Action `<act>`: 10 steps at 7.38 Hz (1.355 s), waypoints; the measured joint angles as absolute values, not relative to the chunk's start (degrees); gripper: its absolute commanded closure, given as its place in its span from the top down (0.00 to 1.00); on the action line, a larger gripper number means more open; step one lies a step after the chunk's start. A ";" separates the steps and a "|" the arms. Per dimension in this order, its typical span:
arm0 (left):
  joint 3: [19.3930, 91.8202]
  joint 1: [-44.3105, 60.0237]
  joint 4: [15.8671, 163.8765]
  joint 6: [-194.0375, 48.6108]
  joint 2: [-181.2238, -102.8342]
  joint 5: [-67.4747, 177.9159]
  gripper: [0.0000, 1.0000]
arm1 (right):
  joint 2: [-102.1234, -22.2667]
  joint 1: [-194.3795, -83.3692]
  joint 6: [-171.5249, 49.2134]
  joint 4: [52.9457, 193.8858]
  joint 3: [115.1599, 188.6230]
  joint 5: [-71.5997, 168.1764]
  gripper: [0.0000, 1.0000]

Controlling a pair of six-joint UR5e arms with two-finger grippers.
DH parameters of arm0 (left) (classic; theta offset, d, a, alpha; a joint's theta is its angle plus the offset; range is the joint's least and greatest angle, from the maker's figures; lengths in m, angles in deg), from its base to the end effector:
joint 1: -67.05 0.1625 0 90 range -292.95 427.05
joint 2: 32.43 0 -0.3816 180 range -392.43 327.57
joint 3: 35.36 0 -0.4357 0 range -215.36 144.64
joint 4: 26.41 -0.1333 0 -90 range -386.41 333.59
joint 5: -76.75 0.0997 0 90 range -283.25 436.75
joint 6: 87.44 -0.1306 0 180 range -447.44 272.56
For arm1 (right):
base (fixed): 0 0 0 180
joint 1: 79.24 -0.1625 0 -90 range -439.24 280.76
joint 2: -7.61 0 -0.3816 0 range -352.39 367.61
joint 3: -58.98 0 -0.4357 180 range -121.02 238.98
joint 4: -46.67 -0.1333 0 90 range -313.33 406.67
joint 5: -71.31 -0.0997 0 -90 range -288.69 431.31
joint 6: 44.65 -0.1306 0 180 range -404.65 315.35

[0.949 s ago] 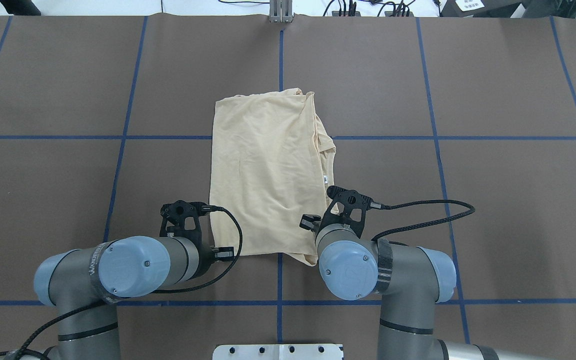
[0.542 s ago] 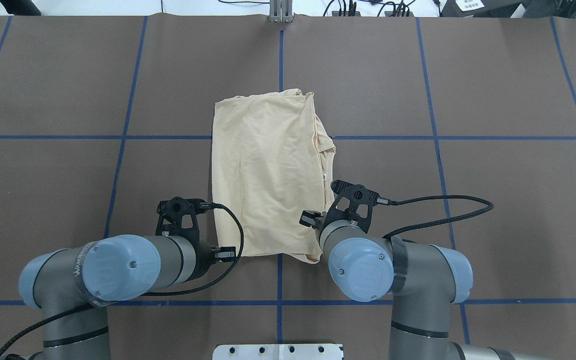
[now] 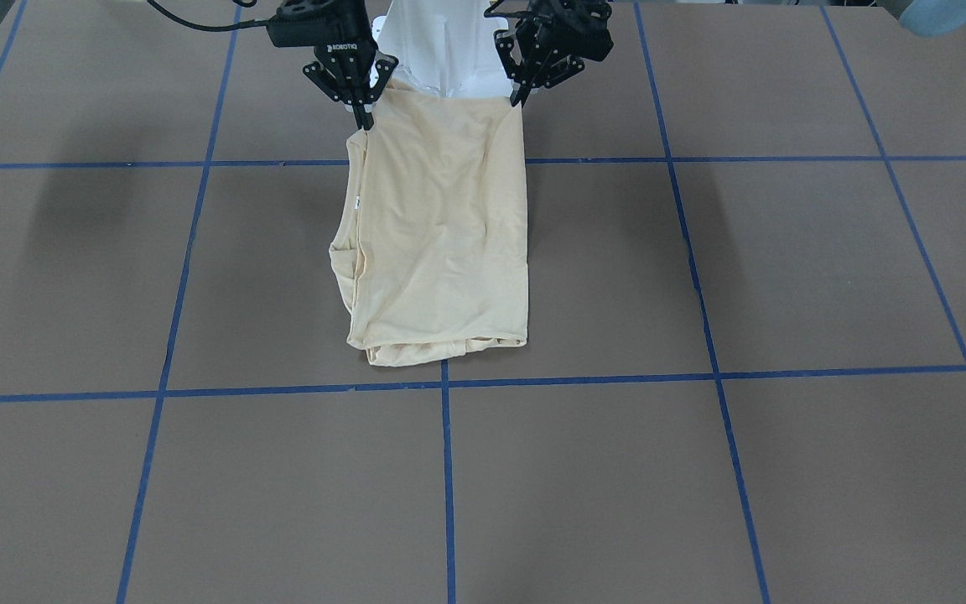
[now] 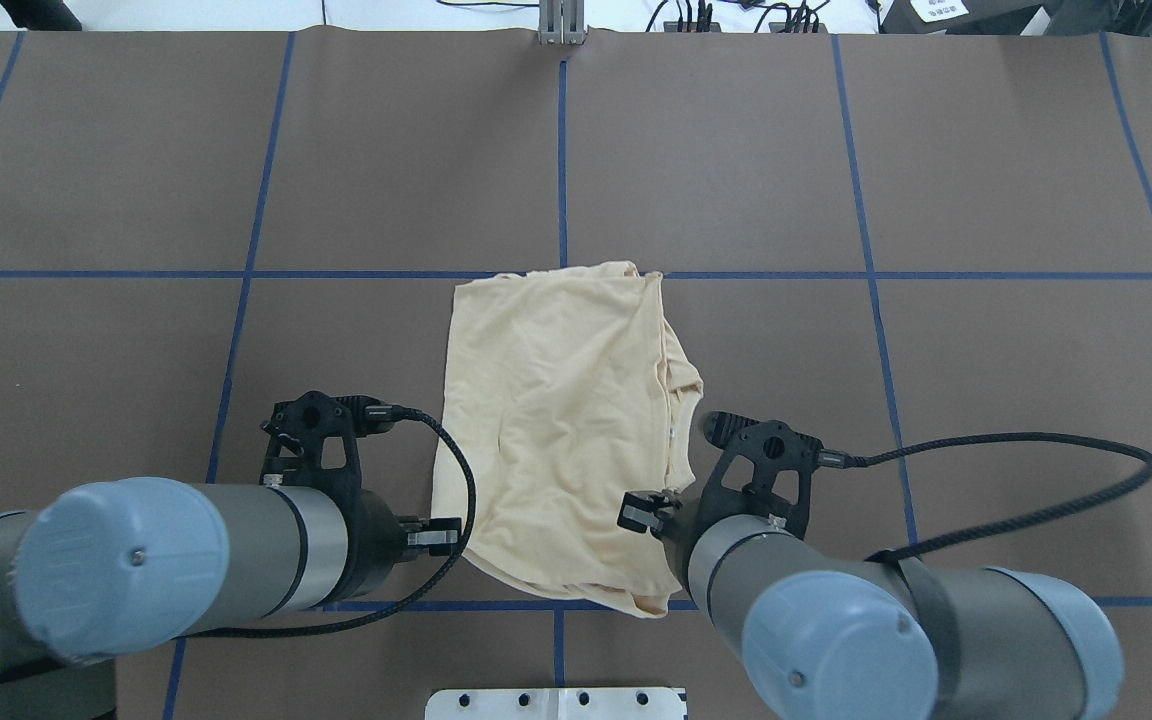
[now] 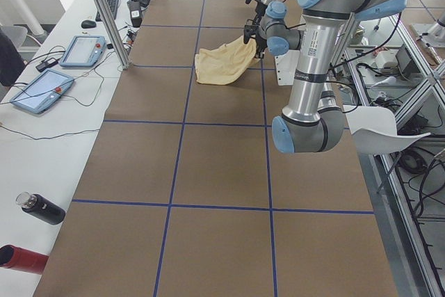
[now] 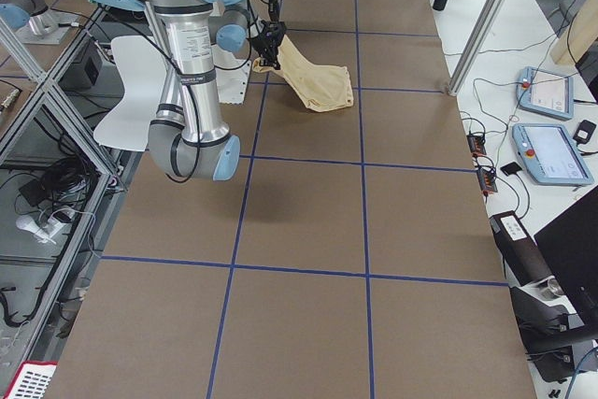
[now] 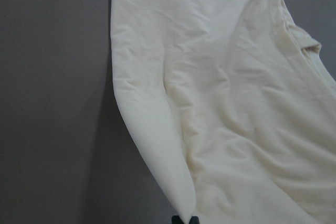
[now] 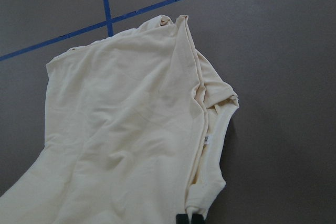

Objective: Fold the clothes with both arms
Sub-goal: 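Lift the near edge with both grippers and fold it farther from the robot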

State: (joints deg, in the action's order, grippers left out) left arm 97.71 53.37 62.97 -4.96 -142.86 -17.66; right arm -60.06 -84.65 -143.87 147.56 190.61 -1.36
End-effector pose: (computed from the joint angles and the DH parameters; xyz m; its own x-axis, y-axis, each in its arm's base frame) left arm 0.4459 -0.2354 0.1008 0.4613 0.0220 -0.8870 0.1099 0.9906 0.0817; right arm -0.4774 -0.2182 0.1192 0.5380 0.2046 0.8177 -0.4187 0.9068 0.0486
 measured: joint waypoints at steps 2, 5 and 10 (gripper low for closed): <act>94.78 51.18 58.96 -8.24 -145.82 -19.45 0.00 | -58.36 -87.46 -142.63 148.28 186.37 -1.58 0.00; 82.42 43.40 58.83 -15.18 -152.20 -19.57 0.00 | -55.52 -94.71 -138.59 139.13 173.83 -1.72 0.00; 69.39 37.58 62.55 -23.53 -158.13 -16.56 0.00 | -52.61 -99.78 -135.50 136.10 164.76 -2.12 0.00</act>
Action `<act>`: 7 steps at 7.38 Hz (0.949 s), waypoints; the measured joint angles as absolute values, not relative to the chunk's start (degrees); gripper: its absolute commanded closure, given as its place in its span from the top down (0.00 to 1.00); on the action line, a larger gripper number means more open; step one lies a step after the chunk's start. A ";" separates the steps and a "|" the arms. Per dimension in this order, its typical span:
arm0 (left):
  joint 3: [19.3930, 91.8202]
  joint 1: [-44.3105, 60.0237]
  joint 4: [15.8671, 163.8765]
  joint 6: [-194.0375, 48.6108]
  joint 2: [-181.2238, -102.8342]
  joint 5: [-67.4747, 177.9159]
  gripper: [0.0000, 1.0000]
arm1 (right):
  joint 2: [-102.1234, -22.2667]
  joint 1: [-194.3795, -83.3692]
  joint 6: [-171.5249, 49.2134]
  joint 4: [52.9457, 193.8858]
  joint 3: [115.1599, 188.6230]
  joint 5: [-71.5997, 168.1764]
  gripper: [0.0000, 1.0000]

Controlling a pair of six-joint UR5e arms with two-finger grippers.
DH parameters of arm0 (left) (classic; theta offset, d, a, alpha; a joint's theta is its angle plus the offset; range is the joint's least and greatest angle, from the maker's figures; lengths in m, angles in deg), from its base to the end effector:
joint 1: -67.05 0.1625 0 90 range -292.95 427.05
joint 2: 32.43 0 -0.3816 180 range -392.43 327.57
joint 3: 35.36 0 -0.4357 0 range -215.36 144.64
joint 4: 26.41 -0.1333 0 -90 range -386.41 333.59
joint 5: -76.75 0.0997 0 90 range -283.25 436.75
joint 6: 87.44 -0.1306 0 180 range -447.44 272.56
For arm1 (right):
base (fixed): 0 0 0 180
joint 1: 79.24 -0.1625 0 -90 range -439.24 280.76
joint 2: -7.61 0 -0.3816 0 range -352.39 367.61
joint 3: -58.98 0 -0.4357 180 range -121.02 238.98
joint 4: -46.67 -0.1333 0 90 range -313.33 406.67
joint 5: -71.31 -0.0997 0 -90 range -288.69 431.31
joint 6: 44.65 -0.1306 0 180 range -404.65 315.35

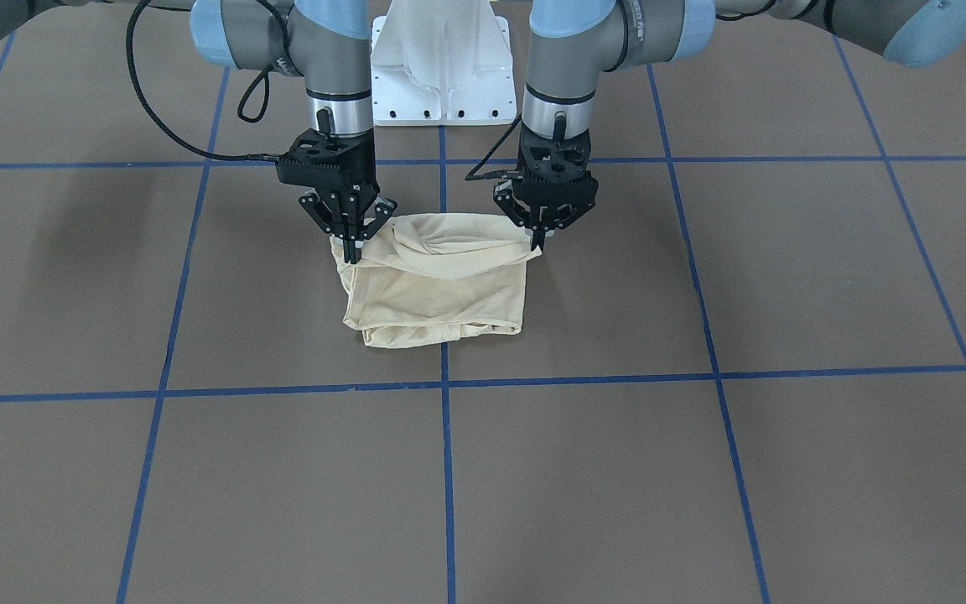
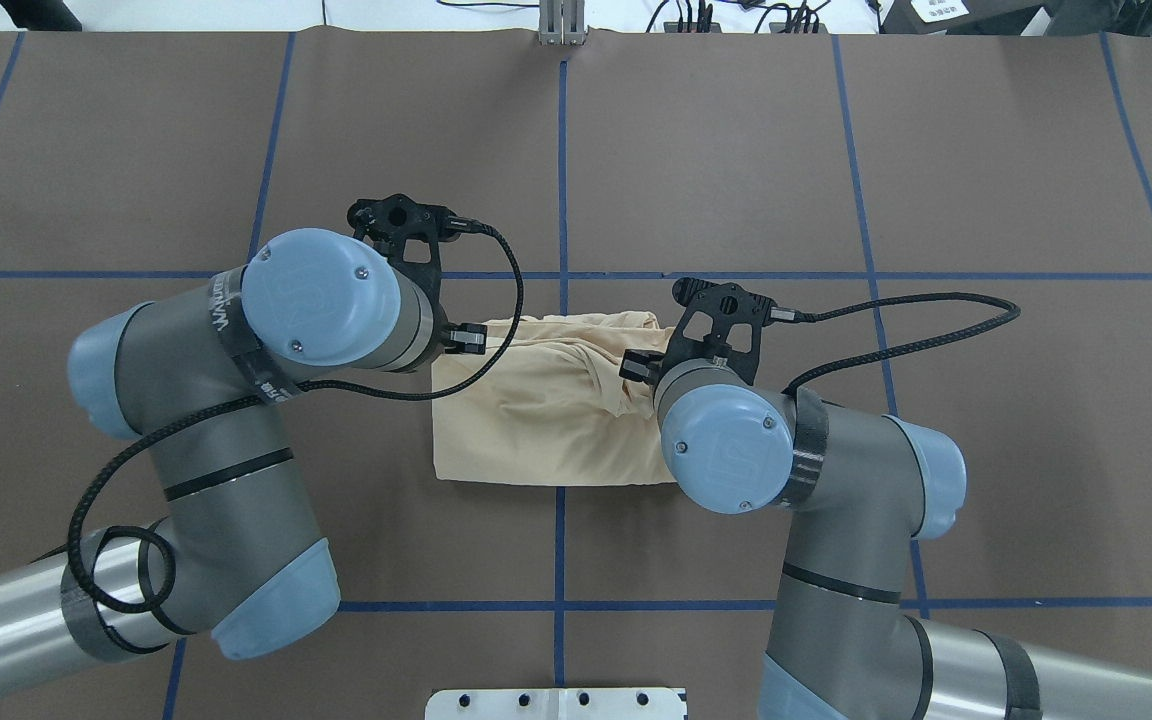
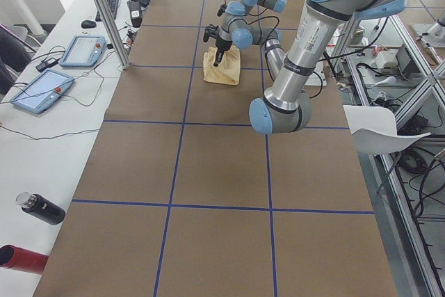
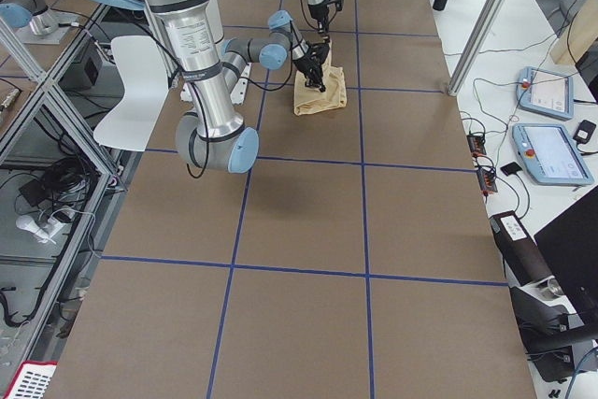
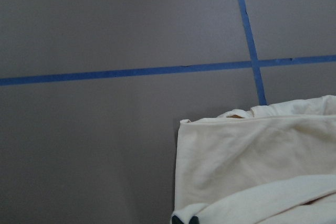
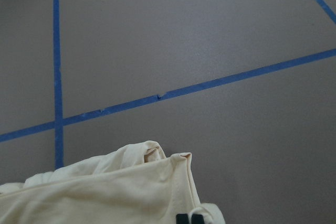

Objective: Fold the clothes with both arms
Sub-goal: 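Lift the near edge with both grippers and fold it farther from the robot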

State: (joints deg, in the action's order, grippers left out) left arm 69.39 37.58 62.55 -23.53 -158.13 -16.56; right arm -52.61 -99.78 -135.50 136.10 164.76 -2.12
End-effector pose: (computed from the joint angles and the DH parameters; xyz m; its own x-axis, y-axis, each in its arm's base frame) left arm 0.5162 -0.4362 0.1456 0.7079 0.1042 -0.6985 0.1577 0.9407 0.3002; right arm -0.5525 -0.3891 0.1975 0.6411 0.2554 0.7238 -0.5384 0.8217 0.1869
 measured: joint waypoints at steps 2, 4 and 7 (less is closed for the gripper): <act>64.84 36.64 65.52 -26.05 -159.08 -15.78 0.69 | -50.64 -100.78 -134.95 136.00 160.90 -2.53 0.86; 61.99 35.35 67.87 -28.49 -160.18 -15.74 1.00 | -49.65 -102.03 -132.79 134.43 158.16 -3.43 1.00; 62.74 30.24 70.09 -39.94 -159.33 -21.00 1.00 | -46.37 -106.17 -127.55 131.87 156.97 -14.36 1.00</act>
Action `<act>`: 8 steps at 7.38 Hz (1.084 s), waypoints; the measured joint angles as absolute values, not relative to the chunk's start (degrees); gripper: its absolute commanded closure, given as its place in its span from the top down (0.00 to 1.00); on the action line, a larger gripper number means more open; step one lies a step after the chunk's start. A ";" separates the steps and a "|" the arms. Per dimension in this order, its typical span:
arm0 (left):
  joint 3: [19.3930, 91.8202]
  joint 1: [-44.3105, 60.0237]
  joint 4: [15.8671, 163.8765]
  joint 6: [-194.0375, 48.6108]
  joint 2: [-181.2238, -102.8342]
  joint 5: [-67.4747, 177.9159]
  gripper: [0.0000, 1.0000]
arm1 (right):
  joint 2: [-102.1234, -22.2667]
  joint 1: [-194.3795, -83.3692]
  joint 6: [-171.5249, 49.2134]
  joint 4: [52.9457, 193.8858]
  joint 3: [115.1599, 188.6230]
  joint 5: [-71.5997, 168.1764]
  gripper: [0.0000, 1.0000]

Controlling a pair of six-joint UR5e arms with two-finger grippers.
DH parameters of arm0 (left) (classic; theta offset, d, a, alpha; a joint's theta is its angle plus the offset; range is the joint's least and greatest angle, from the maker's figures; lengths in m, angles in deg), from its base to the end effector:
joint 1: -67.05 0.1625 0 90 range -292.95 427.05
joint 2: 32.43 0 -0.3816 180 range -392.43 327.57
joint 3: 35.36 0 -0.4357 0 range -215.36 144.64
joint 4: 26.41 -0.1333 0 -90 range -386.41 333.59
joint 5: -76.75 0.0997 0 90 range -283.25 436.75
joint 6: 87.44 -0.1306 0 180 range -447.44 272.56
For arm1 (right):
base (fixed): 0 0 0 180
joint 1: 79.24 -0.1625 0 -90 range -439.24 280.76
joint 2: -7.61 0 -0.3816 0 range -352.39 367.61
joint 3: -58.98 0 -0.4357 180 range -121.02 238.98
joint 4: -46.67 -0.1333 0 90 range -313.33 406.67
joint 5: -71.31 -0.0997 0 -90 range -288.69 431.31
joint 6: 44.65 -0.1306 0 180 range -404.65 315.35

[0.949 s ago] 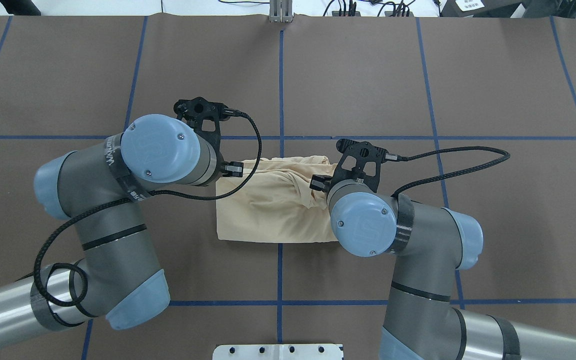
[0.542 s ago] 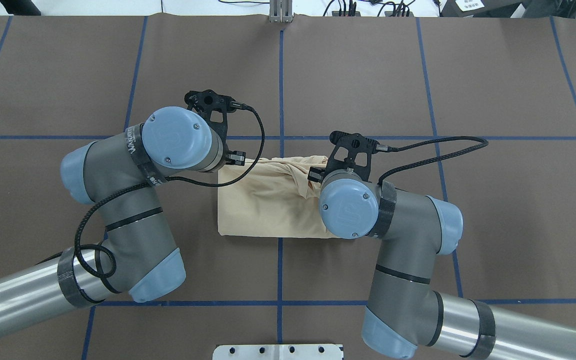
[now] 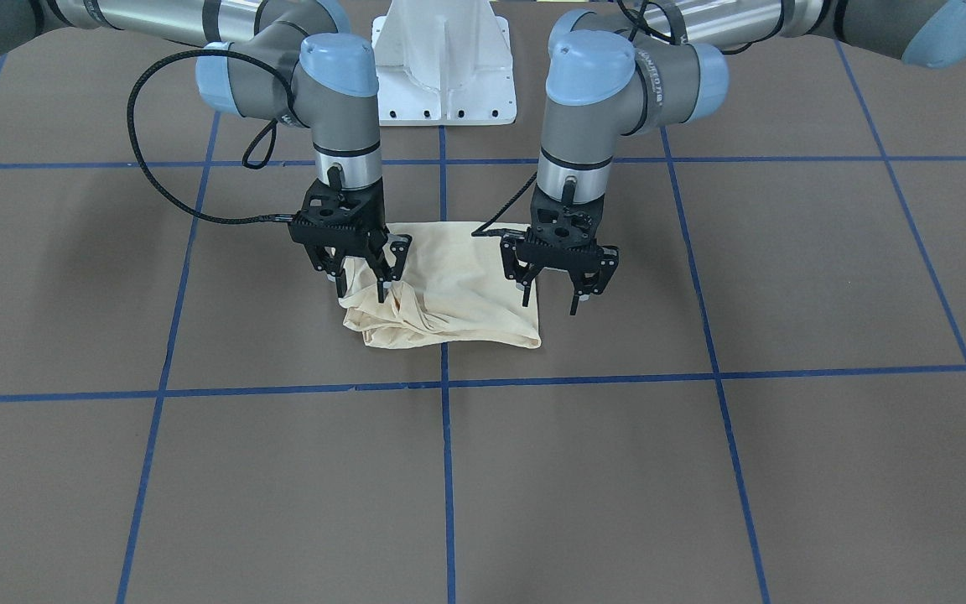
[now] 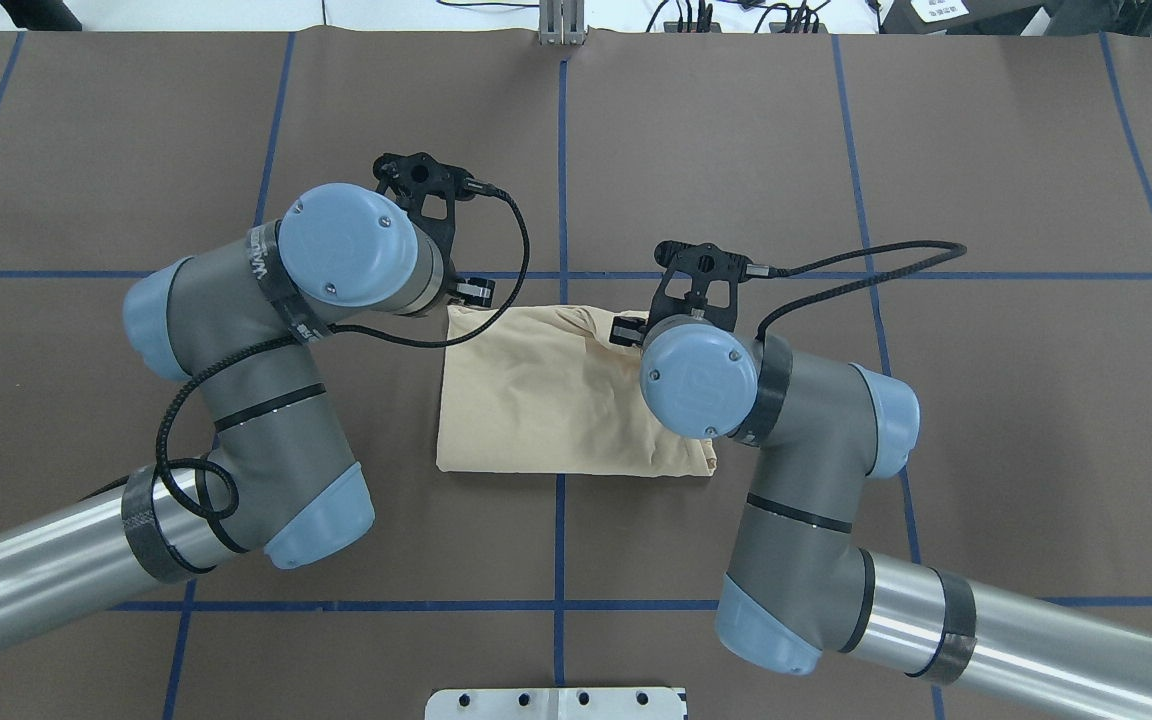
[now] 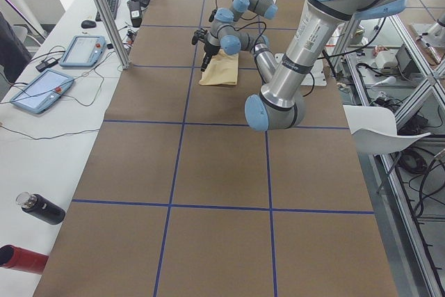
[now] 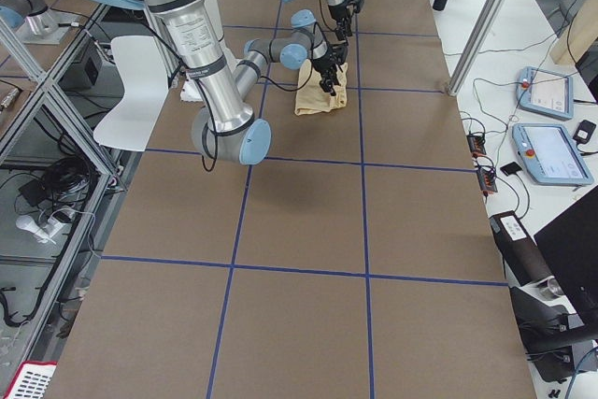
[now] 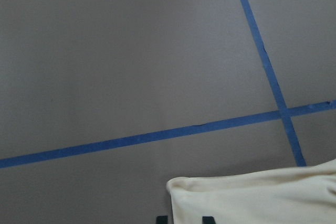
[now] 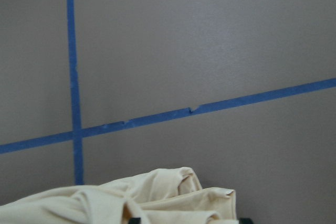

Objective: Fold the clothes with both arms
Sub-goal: 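Lift the near edge with both grippers and fold it farther from the robot, then release the shirt and raise both grippers away from it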

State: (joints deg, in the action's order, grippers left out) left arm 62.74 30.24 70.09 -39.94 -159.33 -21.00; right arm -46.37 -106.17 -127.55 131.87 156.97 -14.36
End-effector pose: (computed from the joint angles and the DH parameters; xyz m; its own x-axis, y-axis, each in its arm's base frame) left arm 0.4916 -0.5124 0.1621 0.7115 0.3037 -0.6337 0.0387 0.8835 0.4668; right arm -0.5605 -0.4453 0.1792 0.6447 0.1893 0.7406 -0.4258 0.8935 0.1424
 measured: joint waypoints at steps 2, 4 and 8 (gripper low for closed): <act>64.02 28.33 71.22 -43.98 -157.12 -23.67 1.00 | -43.52 -104.75 -129.54 132.41 156.81 -15.89 1.00; 64.26 28.07 71.98 -44.20 -156.27 -24.01 1.00 | -42.15 -101.32 -131.63 134.18 154.47 -12.02 1.00; 64.34 28.05 72.12 -44.03 -156.10 -24.06 1.00 | -41.46 -104.52 -123.53 134.02 146.39 -7.98 1.00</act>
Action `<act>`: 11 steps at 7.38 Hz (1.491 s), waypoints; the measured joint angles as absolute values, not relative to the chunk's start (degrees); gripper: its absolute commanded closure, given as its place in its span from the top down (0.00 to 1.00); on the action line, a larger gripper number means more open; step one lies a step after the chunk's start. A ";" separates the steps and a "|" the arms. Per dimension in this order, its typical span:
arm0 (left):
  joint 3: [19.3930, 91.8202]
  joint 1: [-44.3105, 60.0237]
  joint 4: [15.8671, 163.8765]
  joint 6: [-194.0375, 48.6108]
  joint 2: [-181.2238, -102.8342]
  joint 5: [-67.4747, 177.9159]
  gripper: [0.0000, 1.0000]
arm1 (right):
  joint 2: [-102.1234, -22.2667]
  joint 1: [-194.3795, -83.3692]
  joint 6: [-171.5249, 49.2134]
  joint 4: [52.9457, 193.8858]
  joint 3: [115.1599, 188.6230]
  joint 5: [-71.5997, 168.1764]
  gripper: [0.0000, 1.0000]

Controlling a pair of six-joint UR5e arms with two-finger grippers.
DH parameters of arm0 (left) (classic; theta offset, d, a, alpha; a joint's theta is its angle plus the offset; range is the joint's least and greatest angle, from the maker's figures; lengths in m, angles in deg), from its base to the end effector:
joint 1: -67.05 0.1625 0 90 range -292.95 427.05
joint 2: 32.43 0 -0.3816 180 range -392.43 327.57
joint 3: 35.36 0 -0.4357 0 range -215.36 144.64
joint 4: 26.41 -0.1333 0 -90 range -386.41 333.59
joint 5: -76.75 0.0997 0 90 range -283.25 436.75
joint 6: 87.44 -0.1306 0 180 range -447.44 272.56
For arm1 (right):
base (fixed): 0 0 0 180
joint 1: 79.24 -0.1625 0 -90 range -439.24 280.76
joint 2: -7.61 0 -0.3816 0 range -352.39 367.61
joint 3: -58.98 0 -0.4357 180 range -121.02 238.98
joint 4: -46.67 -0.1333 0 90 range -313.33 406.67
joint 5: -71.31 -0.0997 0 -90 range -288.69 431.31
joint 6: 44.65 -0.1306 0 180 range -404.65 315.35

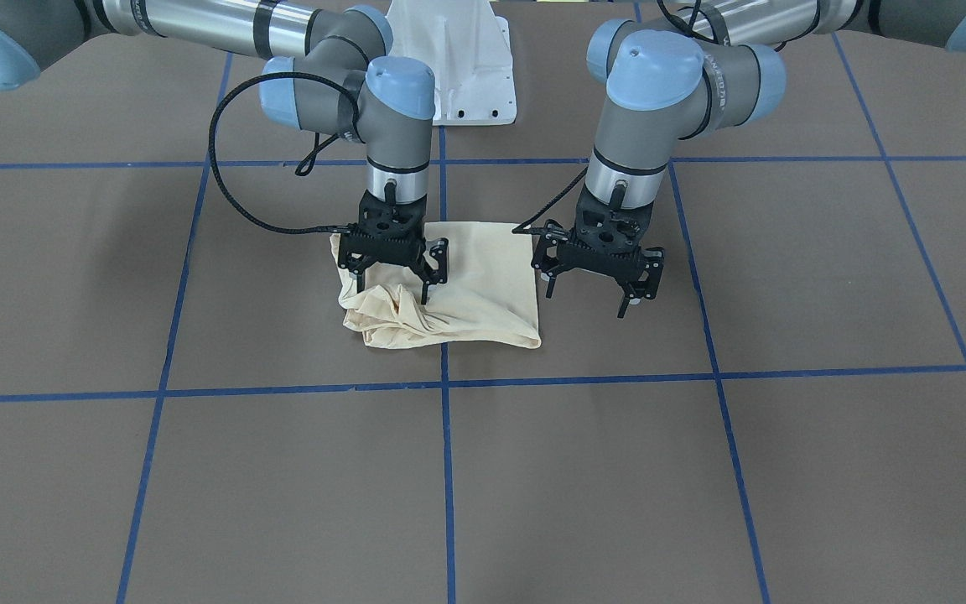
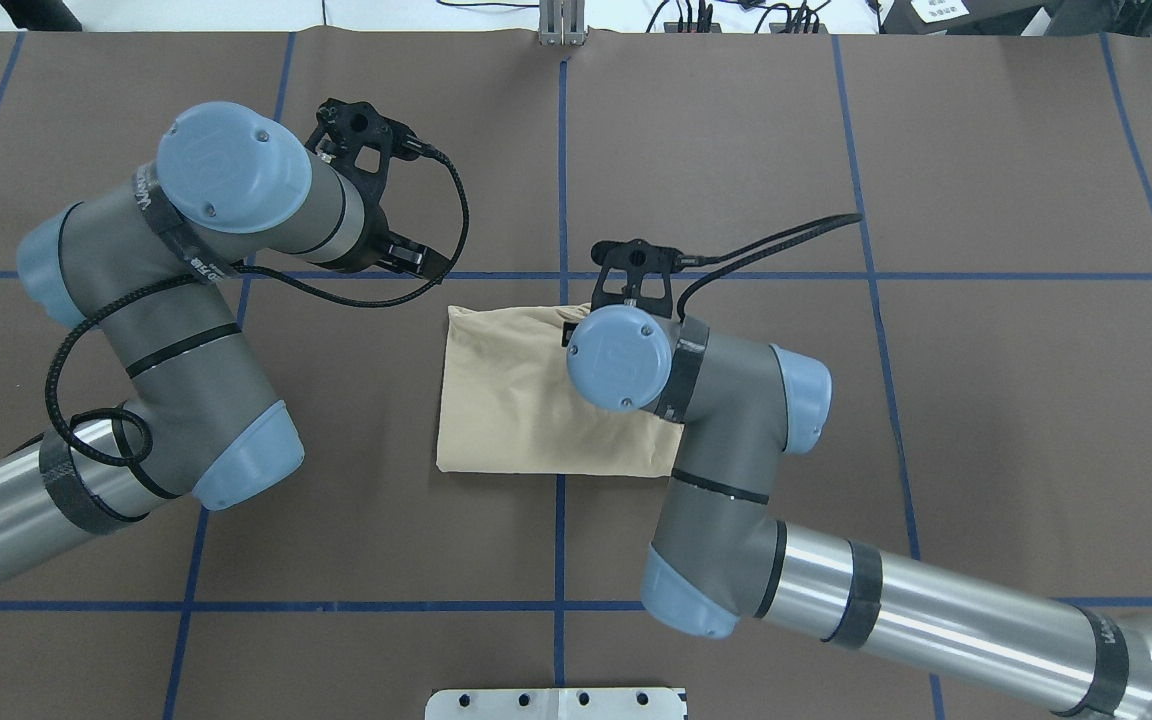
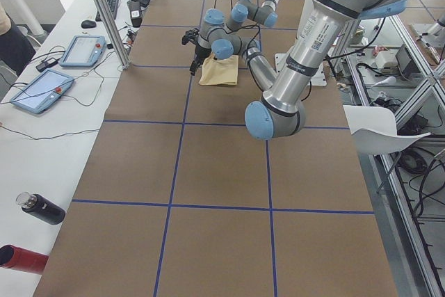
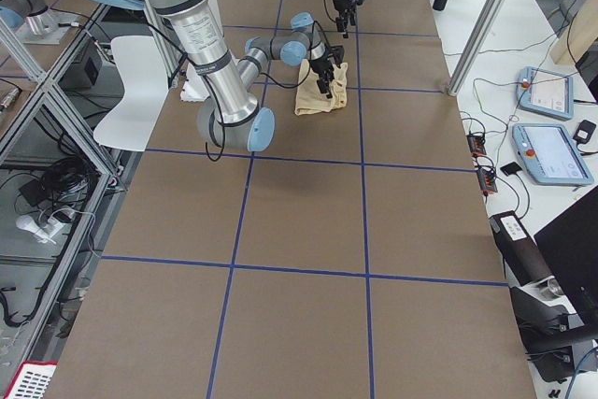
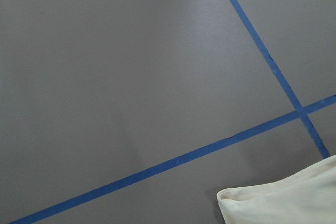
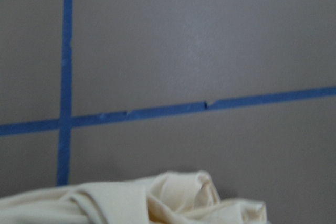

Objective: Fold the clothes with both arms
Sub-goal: 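Release the shirt and raise both grippers away from it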

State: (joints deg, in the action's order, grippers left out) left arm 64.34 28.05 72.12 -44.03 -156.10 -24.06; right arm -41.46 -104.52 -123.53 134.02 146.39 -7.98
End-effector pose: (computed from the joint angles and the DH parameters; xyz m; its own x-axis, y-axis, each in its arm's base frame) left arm 0.4683 -0.5193 0.1816 0.6953 0.3552 -0.6249 -0.0024 0.8705 0.4921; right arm -0.6119 -0.4633 0.2120 0.7719 0.1550 0.6166 -0.3882 0.8829 0.2641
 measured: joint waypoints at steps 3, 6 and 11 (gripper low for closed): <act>64.45 28.05 72.12 -43.93 -156.10 -24.11 1.00 | -41.80 -113.76 -104.45 123.52 136.55 -7.69 1.00; 64.95 28.03 72.12 -43.85 -156.04 -24.22 1.00 | -41.53 -116.27 -100.68 120.09 135.17 -10.69 1.00; 72.64 26.59 72.10 -44.20 -149.78 -24.32 1.00 | -59.41 -129.74 -91.73 120.81 154.04 -37.89 1.00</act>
